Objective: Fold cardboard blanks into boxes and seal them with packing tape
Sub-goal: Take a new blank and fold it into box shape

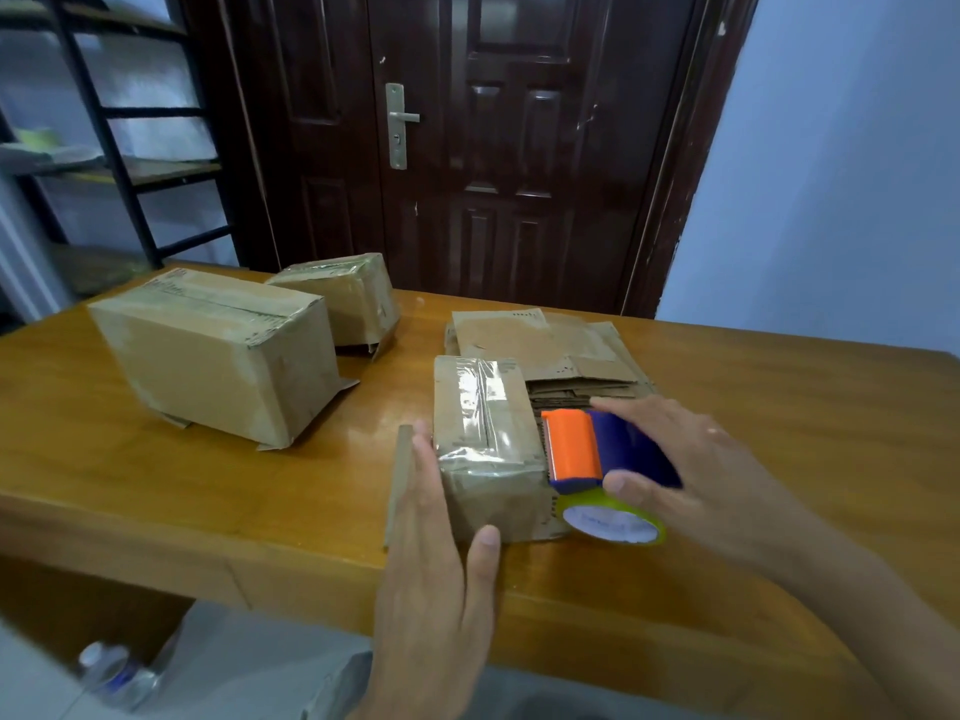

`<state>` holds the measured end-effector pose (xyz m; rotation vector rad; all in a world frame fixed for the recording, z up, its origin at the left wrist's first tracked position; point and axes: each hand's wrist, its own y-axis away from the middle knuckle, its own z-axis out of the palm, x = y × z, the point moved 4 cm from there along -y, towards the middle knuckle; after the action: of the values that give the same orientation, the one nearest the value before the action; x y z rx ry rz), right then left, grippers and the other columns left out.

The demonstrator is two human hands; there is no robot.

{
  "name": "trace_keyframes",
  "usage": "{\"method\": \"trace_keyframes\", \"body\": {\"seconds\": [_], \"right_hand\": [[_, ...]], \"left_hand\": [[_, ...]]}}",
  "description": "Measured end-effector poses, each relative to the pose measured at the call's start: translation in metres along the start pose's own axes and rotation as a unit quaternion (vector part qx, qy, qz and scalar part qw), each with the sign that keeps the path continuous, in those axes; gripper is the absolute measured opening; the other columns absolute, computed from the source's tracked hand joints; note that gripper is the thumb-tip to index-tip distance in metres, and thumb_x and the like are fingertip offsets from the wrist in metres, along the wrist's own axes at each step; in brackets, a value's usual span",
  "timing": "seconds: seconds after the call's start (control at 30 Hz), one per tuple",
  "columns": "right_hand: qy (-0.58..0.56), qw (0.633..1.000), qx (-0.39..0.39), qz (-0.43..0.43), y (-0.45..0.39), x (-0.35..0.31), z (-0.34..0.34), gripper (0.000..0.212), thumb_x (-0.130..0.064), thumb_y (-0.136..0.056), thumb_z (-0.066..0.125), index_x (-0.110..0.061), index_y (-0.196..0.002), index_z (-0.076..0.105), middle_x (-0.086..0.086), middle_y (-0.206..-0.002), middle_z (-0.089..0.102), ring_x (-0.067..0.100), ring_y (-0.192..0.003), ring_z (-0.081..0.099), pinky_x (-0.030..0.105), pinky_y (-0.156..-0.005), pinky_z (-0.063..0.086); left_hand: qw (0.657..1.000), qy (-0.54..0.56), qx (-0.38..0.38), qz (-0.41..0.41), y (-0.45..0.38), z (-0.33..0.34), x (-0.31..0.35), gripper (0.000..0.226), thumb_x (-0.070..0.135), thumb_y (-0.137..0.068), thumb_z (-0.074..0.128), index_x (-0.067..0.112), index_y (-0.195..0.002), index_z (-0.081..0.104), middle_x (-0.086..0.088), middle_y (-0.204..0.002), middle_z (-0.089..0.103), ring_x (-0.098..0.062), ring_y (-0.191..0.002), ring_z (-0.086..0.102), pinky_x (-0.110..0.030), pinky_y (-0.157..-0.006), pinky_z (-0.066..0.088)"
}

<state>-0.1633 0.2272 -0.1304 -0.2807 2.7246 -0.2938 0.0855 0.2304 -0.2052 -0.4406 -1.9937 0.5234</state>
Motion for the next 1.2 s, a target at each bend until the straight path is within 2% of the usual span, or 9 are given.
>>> {"method": "trace_keyframes", "body": {"seconds": [0.17, 0.33, 0.43, 0.57, 0.67, 0.73, 0.8, 1.0, 1.2], "right_hand": [[0.107, 0.993, -0.058, -0.003, 0.008, -0.008, 0.003, 0.133, -0.096, -0.062, 0.061, -0.049, -0.159, -0.016, -0.021, -0.162, 0.016, 0.002, -0.137, 0.031, 0.025, -0.106, 0.041], [0.178, 0.983, -0.032, -0.026, 0.009, -0.009, -0.003, 0.12, -0.084, -0.074, 0.065, -0.048, -0.159, -0.012, -0.018, -0.149, 0.035, 0.005, -0.122, 0.041, 0.024, -0.093, 0.05], [0.161, 0.986, -0.026, -0.026, 0.01, -0.008, -0.009, 0.113, -0.078, -0.077, 0.068, -0.05, -0.159, -0.005, -0.022, -0.14, 0.037, 0.002, -0.117, 0.039, 0.021, -0.091, 0.048], [-0.022, 0.997, -0.071, 0.023, 0.009, 0.004, -0.011, 0.104, -0.054, -0.08, 0.084, -0.057, -0.157, 0.014, -0.034, -0.144, 0.035, -0.002, -0.126, 0.046, 0.021, -0.089, 0.056], [-0.089, 0.991, -0.092, 0.04, 0.007, 0.012, -0.013, 0.1, -0.041, -0.08, 0.088, -0.059, -0.154, 0.023, -0.036, -0.145, 0.039, -0.005, -0.125, 0.052, 0.02, -0.088, 0.057], [-0.113, 0.987, -0.099, 0.047, 0.004, 0.012, -0.016, 0.097, -0.038, -0.081, 0.088, -0.058, -0.153, 0.026, -0.034, -0.14, 0.044, -0.004, -0.121, 0.056, 0.023, -0.087, 0.059], [-0.129, 0.984, -0.108, 0.051, 0.002, 0.011, -0.018, 0.098, -0.035, -0.082, 0.088, -0.056, -0.155, 0.026, -0.032, -0.137, 0.048, -0.006, -0.118, 0.058, 0.02, -0.083, 0.058], [-0.175, 0.973, -0.138, 0.054, -0.003, 0.003, -0.017, 0.101, -0.059, -0.073, 0.085, -0.054, -0.155, 0.026, -0.024, -0.146, 0.044, -0.009, -0.124, 0.053, 0.021, -0.089, 0.059], [-0.191, 0.966, -0.158, 0.076, -0.005, 0.004, -0.017, 0.091, -0.026, -0.087, 0.084, -0.051, -0.155, 0.029, -0.028, -0.148, 0.035, -0.006, -0.131, 0.046, 0.02, -0.091, 0.058]], "left_hand": [[0.999, -0.024, -0.009, 0.023, -0.005, -0.006, -0.002, 0.075, 0.058, -0.106, 0.029, 0.035, -0.166, -0.01, 0.02, -0.174, 0.0, -0.007, -0.161, 0.007, -0.043, -0.124, 0.028], [0.999, -0.023, -0.025, 0.013, -0.007, -0.006, -0.004, 0.075, 0.057, -0.104, 0.031, 0.036, -0.167, -0.005, 0.021, -0.174, 0.003, -0.004, -0.16, 0.009, -0.035, -0.123, 0.023], [0.998, -0.026, 0.038, 0.039, -0.004, -0.015, 0.005, 0.07, 0.043, -0.102, 0.045, 0.023, -0.165, 0.023, 0.008, -0.172, 0.02, -0.011, -0.157, 0.024, -0.028, -0.12, 0.03], [0.99, 0.133, 0.04, 0.022, 0.042, -0.005, 0.039, 0.032, 0.039, -0.089, 0.059, 0.044, -0.121, 0.063, 0.015, -0.12, 0.07, -0.011, -0.096, 0.073, -0.032, -0.079, 0.062], [0.89, 0.324, -0.15, -0.284, 0.056, 0.042, 0.058, 0.058, 0.041, -0.079, 0.075, 0.043, -0.134, 0.057, 0.011, -0.128, 0.069, -0.021, -0.089, 0.078, -0.045, -0.066, 0.065], [0.747, 0.451, -0.176, -0.455, 0.049, 0.068, 0.063, 0.065, 0.009, -0.093, 0.074, 0.024, -0.149, 0.045, -0.004, -0.133, 0.063, -0.033, -0.085, 0.077, -0.042, -0.064, 0.066], [0.692, 0.49, -0.172, -0.502, 0.028, 0.075, 0.07, 0.045, -0.003, -0.099, 0.063, 0.018, -0.137, 0.051, -0.015, -0.124, 0.067, -0.037, -0.085, 0.078, -0.043, -0.071, 0.066], [0.712, 0.486, -0.084, -0.499, 0.005, 0.087, 0.082, 0.037, -0.001, -0.093, 0.073, 0.021, -0.121, 0.061, -0.008, -0.115, 0.074, -0.024, -0.103, 0.075, -0.042, -0.093, 0.063], [0.751, 0.45, -0.057, -0.479, 0.005, 0.101, 0.076, 0.039, -0.005, -0.095, 0.068, 0.03, -0.112, 0.059, 0.004, -0.11, 0.07, -0.013, -0.098, 0.069, -0.04, -0.099, 0.059]]}}
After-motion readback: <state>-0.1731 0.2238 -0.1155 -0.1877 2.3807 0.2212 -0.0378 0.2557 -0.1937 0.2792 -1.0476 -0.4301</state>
